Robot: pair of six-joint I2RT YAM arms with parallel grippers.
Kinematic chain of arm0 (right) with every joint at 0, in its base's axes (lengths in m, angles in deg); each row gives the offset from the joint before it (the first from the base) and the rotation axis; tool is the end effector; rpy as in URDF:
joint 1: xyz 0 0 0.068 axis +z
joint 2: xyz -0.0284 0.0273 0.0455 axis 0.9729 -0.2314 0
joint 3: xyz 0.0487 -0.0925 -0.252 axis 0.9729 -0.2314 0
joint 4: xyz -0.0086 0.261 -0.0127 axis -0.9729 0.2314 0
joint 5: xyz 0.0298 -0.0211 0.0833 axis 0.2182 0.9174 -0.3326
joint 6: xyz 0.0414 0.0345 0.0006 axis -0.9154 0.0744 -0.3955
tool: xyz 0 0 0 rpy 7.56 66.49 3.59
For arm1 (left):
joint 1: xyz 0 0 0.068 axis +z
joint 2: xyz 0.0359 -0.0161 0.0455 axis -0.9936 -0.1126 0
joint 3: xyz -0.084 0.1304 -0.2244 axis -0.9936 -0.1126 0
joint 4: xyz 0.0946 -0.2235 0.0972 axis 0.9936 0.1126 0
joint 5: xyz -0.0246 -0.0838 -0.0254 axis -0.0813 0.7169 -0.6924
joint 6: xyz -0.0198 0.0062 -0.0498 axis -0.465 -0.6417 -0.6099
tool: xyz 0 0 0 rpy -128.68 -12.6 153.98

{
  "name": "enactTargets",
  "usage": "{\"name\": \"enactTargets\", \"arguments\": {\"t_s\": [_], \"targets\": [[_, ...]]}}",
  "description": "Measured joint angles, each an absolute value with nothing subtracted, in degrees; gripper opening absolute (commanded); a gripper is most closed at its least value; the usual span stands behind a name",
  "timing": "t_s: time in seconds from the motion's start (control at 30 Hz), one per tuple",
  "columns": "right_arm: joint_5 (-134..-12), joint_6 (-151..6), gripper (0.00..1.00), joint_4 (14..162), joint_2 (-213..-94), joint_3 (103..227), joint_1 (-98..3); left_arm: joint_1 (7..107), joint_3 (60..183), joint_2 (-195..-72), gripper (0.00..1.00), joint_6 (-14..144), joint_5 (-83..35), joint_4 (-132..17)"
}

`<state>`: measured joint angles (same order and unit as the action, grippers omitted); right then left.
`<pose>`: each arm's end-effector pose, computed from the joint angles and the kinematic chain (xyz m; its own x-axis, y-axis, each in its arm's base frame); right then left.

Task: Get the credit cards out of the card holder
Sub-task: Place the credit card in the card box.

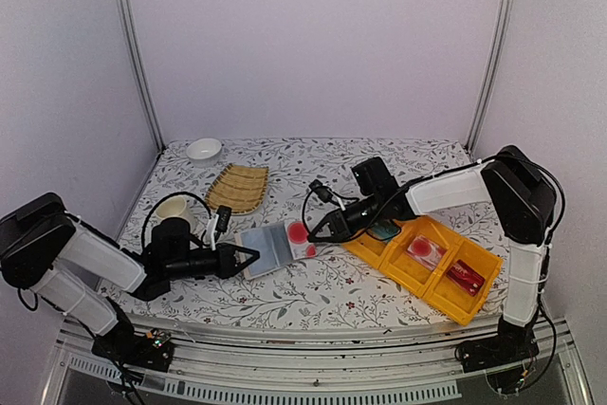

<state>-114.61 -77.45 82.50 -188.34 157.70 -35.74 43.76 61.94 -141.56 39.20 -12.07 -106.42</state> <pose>0.2971 0.2929 0.1464 -0.6762 -0.4071 -0.6141 -0.7243 0.2149 0.6551 0.1677 -0.1555 0.1286 -0.7219 -0.1452 -0.6766 0.5177 0.5354 -0.6673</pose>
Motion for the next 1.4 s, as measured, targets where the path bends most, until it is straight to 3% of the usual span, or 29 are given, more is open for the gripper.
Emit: {"name": "enactTargets", "arguments": {"t_s": [0.17, 0.37, 0.67, 0.93, 1.4], "targets": [[-112.1, -70.4, 0.02, 96.7, -182.5, 164.3, -35.7, 44.1, 62.9, -141.7, 0.00, 39.2, -13.1, -104.4], [-99.9, -57.3, 0.02, 118.8, -172.7, 177.1, -39.5, 44.4, 64.9, -141.6, 0.00, 40.9, -14.2, -100.2], [-81.2, -45.7, 0.02, 140.2, -158.5, 167.8, -47.4, 44.6, 68.5, -141.4, 0.00, 45.7, -15.5, -94.3], [-69.6, -39.0, 0.02, 146.4, -147.6, 158.7, -47.4, 44.6, 69.1, -141.4, 0.00, 48.2, -16.0, -92.0], [-63.2, -37.0, 0.02, 148.9, -158.2, 154.6, -47.3, 44.6, 69.1, -141.4, 0.00, 48.8, -16.0, -91.8]]}}
